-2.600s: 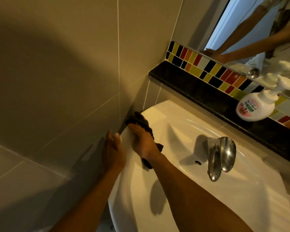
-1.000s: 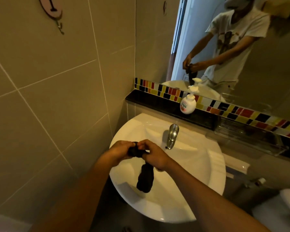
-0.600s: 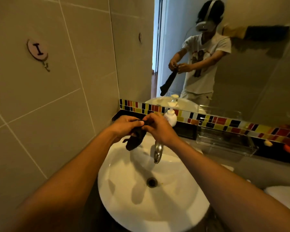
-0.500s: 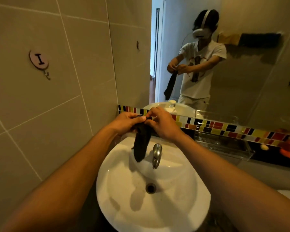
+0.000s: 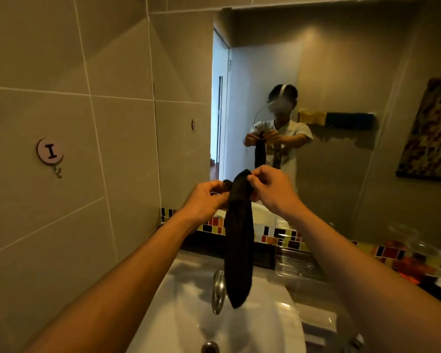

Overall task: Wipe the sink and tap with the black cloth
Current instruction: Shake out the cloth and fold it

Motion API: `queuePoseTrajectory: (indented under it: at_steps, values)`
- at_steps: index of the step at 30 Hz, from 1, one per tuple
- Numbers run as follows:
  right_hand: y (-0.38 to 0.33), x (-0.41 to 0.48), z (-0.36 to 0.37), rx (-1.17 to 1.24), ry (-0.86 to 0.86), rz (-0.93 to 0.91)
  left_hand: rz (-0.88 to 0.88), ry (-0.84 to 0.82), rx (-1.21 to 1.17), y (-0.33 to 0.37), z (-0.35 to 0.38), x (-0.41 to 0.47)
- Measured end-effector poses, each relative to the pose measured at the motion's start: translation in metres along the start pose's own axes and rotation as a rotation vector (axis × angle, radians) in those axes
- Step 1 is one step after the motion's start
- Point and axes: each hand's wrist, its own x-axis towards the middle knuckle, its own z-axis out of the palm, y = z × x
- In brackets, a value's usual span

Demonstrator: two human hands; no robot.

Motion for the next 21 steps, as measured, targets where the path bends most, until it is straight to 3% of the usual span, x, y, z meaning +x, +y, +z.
queuePoseTrajectory:
  at_steps: [3, 10, 18, 21]
  values:
    - [0.003, 0.001, -0.023, 0.064, -0.001, 0.06, -0.023, 0.078, 0.009, 0.003, 0.005, 0.01]
    - [0.012, 0.0, -0.056, -0.045, -0.023, 0.075, -0.171, 0.194, -0.009, -0.001, 0.002, 0.03]
    - [0.039, 0.001, -0.082, -0.006, 0.039, 0.147, -0.222, 0.263, -0.362, -0.005, -0.008, 0.038]
    - [0.048, -0.001, -0.09, 0.007, 0.063, 0.241, -0.15, 0.292, -0.206, -0.011, -0.011, 0.038]
